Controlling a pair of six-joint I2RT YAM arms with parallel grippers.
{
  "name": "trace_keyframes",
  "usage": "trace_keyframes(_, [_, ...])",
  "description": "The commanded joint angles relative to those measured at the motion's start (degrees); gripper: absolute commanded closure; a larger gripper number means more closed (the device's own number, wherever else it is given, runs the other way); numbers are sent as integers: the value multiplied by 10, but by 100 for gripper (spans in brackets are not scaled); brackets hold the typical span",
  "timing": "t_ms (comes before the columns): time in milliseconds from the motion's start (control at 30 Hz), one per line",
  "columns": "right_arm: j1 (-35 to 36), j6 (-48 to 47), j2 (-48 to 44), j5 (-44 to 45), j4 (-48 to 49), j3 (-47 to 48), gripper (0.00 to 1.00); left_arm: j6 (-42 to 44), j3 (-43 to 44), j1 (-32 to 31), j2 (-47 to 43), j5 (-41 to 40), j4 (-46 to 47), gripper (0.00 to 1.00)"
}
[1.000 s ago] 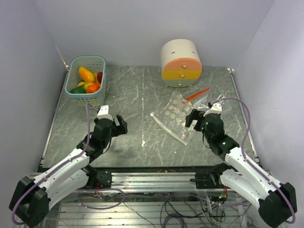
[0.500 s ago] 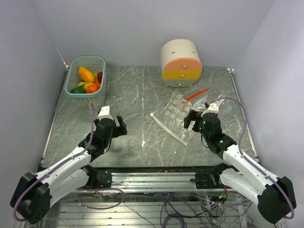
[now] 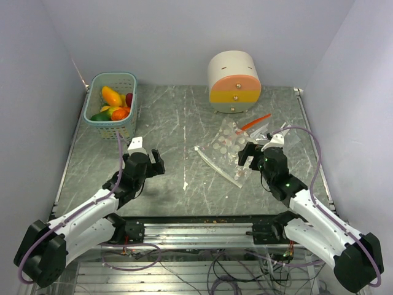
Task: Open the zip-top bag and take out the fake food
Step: Reset both arms
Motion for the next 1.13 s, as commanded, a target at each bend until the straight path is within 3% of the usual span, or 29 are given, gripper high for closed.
trace_keyframes(0, [0,-3,0,9,9,-8,3,-2,15,-4,-4,-5,6,3])
trace_keyframes(633, [0,-1,20,3,10,-6,5,-9,-12,-4,-29,1,32,7])
trace_keyframes(800, [0,-2,13,6,11,-8,5,-21,-5,-3,-47,-35,-11,6])
trace_keyframes(1100, [0,0,2,7,13,-13,6,-16,-8,-4,-58,-16,-10,6])
